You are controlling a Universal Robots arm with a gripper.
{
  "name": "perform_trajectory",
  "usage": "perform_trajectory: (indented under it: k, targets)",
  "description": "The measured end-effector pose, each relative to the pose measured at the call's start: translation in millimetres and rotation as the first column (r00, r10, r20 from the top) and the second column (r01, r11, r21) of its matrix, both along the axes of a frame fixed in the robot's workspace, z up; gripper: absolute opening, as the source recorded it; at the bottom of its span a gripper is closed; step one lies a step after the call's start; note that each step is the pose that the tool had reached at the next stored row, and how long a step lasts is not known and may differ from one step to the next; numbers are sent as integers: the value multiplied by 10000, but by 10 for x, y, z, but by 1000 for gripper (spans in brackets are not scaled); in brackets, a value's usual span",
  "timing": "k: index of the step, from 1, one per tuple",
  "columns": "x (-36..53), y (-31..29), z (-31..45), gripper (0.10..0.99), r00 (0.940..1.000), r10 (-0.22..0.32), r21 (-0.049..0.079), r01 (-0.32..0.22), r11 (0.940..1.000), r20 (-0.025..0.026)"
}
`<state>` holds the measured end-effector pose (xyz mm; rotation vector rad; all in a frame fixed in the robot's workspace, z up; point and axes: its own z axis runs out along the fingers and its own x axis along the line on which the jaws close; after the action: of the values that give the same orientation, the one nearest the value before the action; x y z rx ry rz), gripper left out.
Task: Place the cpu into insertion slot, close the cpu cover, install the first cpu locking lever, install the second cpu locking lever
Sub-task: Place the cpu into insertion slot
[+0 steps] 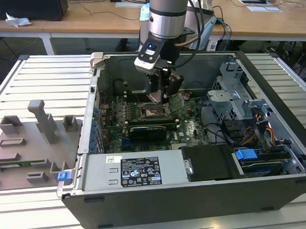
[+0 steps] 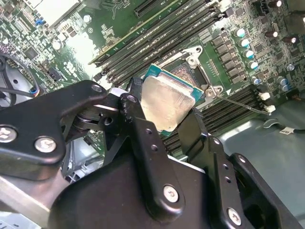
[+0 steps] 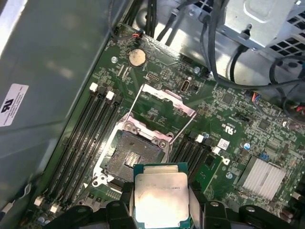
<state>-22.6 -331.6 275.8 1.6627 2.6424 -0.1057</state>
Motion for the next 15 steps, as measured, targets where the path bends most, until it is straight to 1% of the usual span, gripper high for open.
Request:
perform_trajectory:
  k: [1,3,6,11,15]
  targets:
    - [0,0,0,541,10000,-60,-9,60,10000,0]
    - [0,0,-1,541,9992,-390,-59,390,9992,1]
    - [0,0,-2,541,9979,-645,-98,645,9979,3]
    - [0,0,-4,541,9937,-1123,-167,1123,9935,9]
    - [0,0,-5,541,9907,-1362,-210,1362,9905,15]
